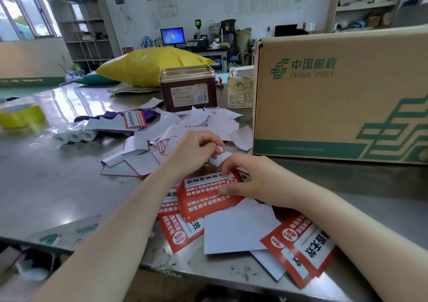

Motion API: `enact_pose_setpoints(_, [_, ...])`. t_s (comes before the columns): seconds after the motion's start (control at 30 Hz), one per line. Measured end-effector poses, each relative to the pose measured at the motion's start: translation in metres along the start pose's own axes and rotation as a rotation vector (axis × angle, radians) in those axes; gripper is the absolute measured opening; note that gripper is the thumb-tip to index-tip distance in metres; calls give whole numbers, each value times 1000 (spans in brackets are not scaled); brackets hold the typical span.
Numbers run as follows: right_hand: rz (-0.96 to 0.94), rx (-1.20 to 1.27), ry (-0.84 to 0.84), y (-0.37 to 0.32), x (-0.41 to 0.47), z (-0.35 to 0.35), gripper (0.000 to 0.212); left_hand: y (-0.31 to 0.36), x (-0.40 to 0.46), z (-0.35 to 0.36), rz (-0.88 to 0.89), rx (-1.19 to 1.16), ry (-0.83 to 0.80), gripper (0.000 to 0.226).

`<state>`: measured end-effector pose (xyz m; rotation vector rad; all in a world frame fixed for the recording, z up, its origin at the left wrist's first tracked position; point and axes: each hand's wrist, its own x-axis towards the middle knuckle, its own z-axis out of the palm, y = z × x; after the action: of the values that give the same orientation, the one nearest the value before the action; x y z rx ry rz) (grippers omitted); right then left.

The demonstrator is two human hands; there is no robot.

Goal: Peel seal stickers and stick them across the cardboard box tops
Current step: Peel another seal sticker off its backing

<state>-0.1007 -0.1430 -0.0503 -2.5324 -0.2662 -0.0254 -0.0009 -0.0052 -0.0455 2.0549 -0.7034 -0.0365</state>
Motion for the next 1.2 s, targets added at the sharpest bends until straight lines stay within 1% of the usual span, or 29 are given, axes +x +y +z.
enact_pose_setpoints(0.13, [-6, 21, 15, 0, -3, -4, 34, -1, 0, 0, -12, 30, -3, 26])
enact_pose_setpoints(0.3, [64, 140, 39, 0, -7, -4, 41, 5, -2, 0, -23, 54, -43, 21])
enact_pose_setpoints(0.37, [68, 171, 91, 2, -7, -5, 42, 7, -3, -2, -83, -29, -77, 19])
enact_pose_setpoints(0.4, [59, 155, 126, 4, -8, -5, 42, 7, -3, -3, -133, -94, -109, 21])
enact_pose_setpoints(0.5, [22, -38, 224, 14, -11, -10, 41, 5, -4, -6, -270, -259, -220, 30])
enact_pose_setpoints(0.6, [26, -72, 236, 19, -13, -13, 45, 4, -3, -9, -277, -321, -272, 19])
enact_pose_setpoints(0.7, [0, -67, 264, 19, -12, -13, 46, 2, -2, -12, -261, -372, -306, 23])
enact_pose_setpoints(0.77, [-1, -51, 317, 18, -11, -14, 48, 1, -1, -13, -250, -405, -296, 26])
enact_pose_setpoints(0.83, [47, 20, 392, 19, -10, -17, 47, 2, -1, -13, -234, -414, -274, 26])
enact_pose_setpoints(0.9, [108, 124, 467, 24, -10, -20, 41, 1, 0, -12, -226, -407, -242, 24])
enact_pose_setpoints(1.07, [191, 436, 567, 36, -10, -23, 10, 1, 0, -10, -198, -469, -184, 19])
enact_pose_setpoints(1.13, [199, 478, 599, 36, -10, -24, 8, 2, -1, -10, -197, -516, -192, 16])
enact_pose_setpoints(1.2, [199, 491, 633, 36, -10, -25, 12, 3, -2, -12, -194, -550, -238, 19])
